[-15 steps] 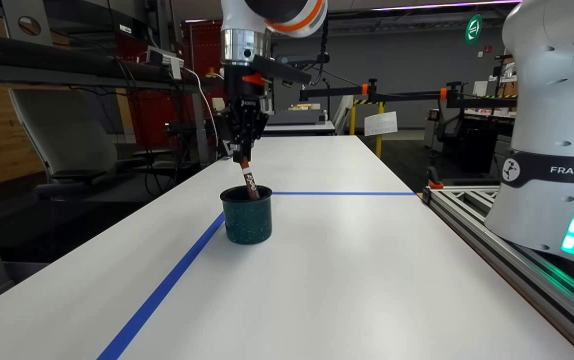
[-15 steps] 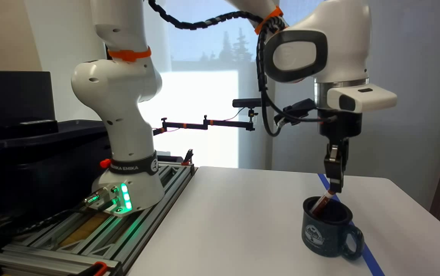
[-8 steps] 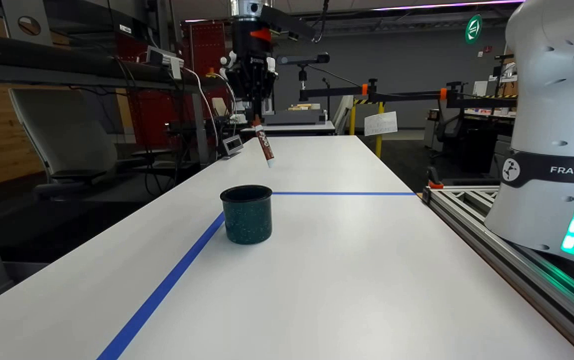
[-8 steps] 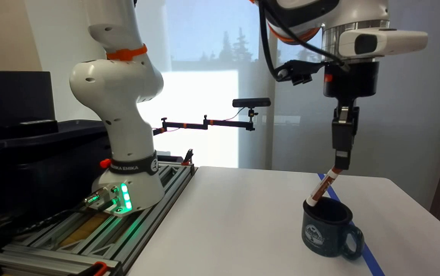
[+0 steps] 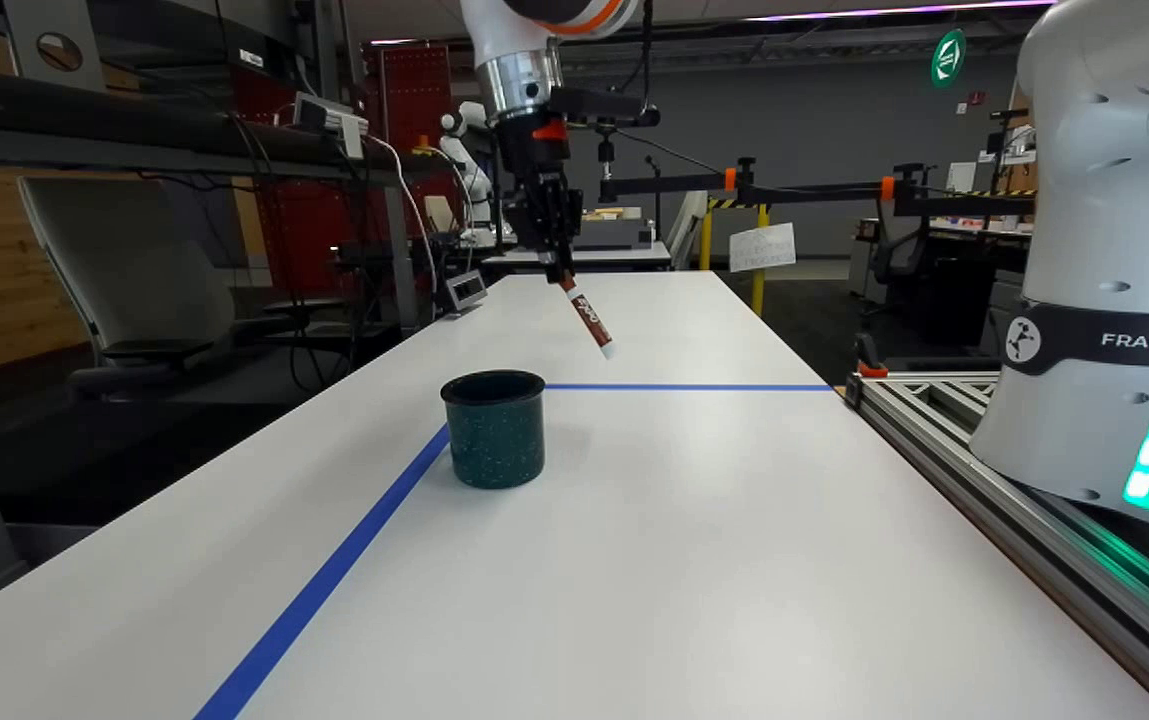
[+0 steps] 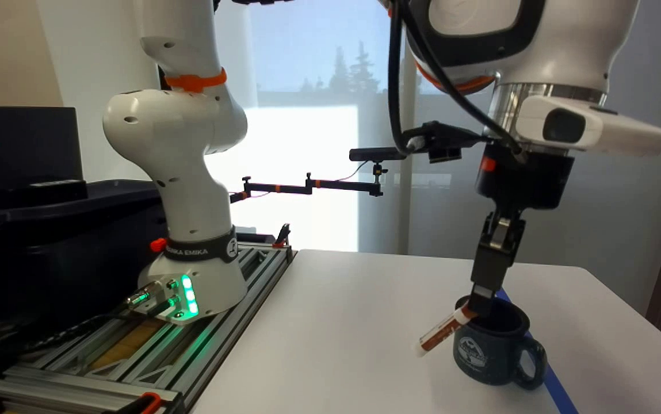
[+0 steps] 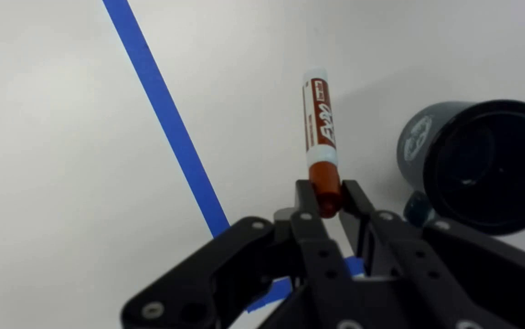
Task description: Remove the marker from the cup
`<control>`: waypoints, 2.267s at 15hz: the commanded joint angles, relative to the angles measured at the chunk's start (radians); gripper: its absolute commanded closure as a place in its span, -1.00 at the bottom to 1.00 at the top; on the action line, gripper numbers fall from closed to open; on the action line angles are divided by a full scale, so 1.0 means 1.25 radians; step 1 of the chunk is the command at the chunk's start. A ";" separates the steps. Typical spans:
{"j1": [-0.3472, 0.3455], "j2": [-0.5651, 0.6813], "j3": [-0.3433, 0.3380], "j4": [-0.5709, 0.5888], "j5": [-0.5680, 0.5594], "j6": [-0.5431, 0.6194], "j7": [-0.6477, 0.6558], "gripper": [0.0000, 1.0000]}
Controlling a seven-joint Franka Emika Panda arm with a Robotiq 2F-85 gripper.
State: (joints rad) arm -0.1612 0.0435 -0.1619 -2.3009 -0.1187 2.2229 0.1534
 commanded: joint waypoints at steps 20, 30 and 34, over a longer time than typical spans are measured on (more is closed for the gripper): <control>-0.042 0.286 0.029 0.031 0.054 0.246 -0.222 0.90; -0.134 0.209 0.147 -0.115 0.183 0.473 -0.429 0.10; -0.139 0.128 0.158 -0.139 0.210 0.462 -0.438 -0.48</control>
State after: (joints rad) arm -0.3232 0.3208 0.0215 -2.4131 0.1022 2.8081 -0.3659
